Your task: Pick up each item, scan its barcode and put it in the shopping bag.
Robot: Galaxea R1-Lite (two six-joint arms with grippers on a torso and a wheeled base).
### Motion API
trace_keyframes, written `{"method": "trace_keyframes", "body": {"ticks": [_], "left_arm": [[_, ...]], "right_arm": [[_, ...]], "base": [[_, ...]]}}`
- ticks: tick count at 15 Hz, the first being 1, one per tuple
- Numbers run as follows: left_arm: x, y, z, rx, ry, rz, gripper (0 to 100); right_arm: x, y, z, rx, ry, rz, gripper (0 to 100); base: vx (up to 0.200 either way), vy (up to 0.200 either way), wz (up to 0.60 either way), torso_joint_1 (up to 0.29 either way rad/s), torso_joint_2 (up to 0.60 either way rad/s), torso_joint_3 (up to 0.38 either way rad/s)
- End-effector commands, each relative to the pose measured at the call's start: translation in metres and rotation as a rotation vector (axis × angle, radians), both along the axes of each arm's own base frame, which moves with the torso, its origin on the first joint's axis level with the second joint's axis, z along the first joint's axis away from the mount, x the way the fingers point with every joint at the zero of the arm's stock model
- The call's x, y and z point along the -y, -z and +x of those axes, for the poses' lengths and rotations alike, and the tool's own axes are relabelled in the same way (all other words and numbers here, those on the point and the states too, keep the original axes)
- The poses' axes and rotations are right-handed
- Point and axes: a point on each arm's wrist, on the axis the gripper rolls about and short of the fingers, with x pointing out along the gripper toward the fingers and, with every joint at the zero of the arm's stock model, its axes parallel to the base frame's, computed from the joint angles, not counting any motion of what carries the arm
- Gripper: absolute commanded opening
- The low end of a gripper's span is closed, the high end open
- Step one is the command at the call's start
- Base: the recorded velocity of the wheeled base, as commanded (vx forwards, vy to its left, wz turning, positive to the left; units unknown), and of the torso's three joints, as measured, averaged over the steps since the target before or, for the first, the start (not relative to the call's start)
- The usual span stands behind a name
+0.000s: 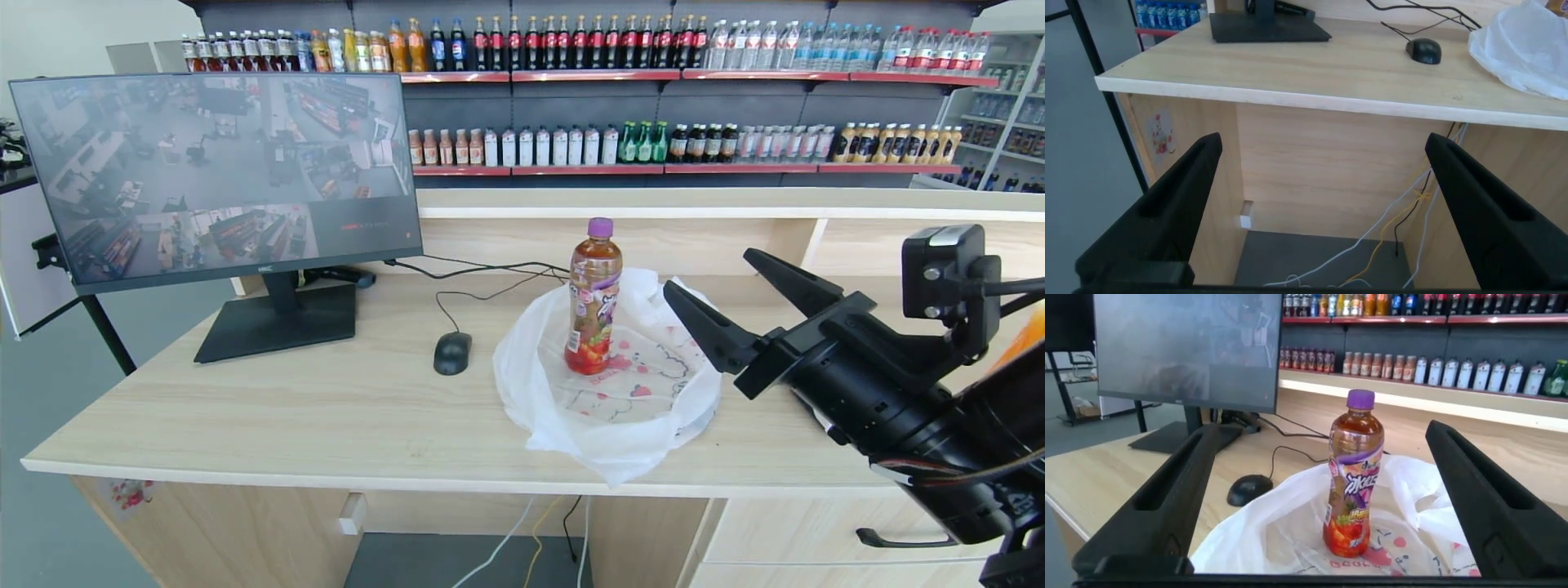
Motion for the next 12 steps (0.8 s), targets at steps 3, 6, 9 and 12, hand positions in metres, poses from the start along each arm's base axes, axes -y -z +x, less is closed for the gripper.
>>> {"method": "trace_keyframes", "body": {"ticks": [3, 6, 9, 12], "left_arm": [[0.0001, 0.0002, 0.0000, -0.001, 0.003, 0.024, 100], [0.0001, 0.0006, 0.0001, -0.002, 0.006, 0.042, 100], [0.0001, 0.0006, 0.0001, -0.002, 0.005, 0.042, 100], [0.0001, 0.0006, 0.0001, -0.002, 0.006, 0.044, 100]], "right_arm": [[-0.0003, 0.0022, 0.0040, -0.006, 0.008, -0.005, 100], [0.0036, 0.0010, 0.0043, -0.002, 0.022, -0.002, 100], [0.0038, 0.0003, 0.0048, 0.000, 0.023, -0.001, 100], [0.0033, 0.0004, 0.0056, 0.000, 0.023, -0.001, 100]], "base": [[0.000, -0.200, 0.00, -0.002, 0.00, 0.007], [0.000, -0.200, 0.00, 0.012, 0.01, -0.002], [0.000, -0.200, 0.00, -0.001, 0.00, 0.002], [0.000, -0.200, 0.00, -0.002, 0.00, 0.002]]}}
